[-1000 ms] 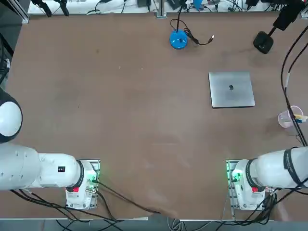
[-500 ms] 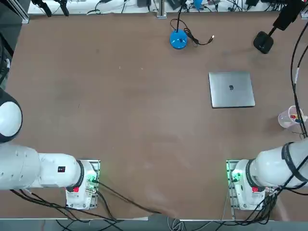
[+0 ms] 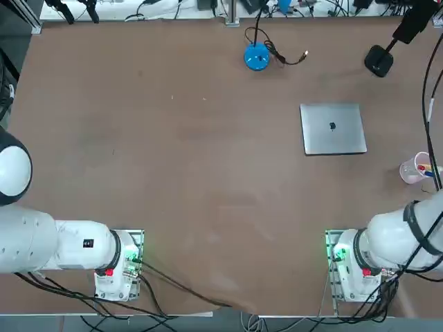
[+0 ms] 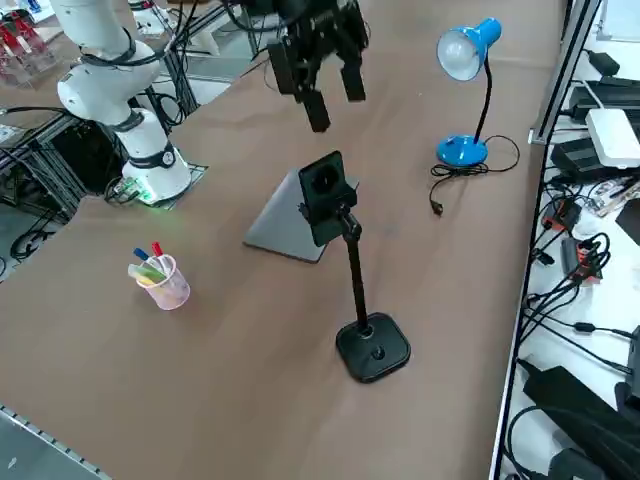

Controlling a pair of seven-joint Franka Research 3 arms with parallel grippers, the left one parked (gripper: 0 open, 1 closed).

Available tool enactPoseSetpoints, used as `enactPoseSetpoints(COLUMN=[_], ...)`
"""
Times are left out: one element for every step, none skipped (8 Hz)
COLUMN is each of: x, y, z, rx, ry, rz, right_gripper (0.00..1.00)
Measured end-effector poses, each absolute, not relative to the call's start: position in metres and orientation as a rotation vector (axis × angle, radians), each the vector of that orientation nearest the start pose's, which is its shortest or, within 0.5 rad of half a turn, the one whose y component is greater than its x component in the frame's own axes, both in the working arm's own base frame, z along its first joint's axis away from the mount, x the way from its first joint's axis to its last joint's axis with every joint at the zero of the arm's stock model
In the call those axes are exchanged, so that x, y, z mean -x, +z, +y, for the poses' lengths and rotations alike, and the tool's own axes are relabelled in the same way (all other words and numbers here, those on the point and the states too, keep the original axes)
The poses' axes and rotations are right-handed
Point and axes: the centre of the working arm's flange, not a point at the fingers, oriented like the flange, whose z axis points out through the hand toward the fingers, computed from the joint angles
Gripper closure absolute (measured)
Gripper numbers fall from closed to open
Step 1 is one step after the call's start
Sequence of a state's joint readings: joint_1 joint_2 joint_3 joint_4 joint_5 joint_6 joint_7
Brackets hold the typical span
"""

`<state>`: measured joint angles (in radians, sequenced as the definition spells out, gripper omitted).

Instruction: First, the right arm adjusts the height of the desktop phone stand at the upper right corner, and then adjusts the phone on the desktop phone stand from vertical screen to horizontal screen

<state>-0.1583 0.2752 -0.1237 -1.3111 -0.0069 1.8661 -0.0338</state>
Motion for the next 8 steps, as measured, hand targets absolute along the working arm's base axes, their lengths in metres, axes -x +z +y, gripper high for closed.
enactPoseSetpoints(x=[-0.647, -0.652, -0.656, -0.661, -0.665, -0.668, -0.671, -0.673], y=[0.600, 0.584, 0.569, 0.556, 0.544, 0.533, 0.523, 0.516], z=[-0.184, -0.195, -0.205, -0.210, -0.213, -0.215, -0.216, -0.217], rx=[3.175, 3.178, 3.180, 3.182, 3.180, 3.172, 3.164, 3.158], ry=[-0.431, -0.407, -0.392, -0.379, -0.360, -0.340, -0.323, -0.310], rz=[0.400, 0.422, 0.441, 0.450, 0.464, 0.504, 0.546, 0.578], right_gripper=[0.04, 0.08, 0.14, 0.18, 0.24, 0.27, 0.29, 0.30])
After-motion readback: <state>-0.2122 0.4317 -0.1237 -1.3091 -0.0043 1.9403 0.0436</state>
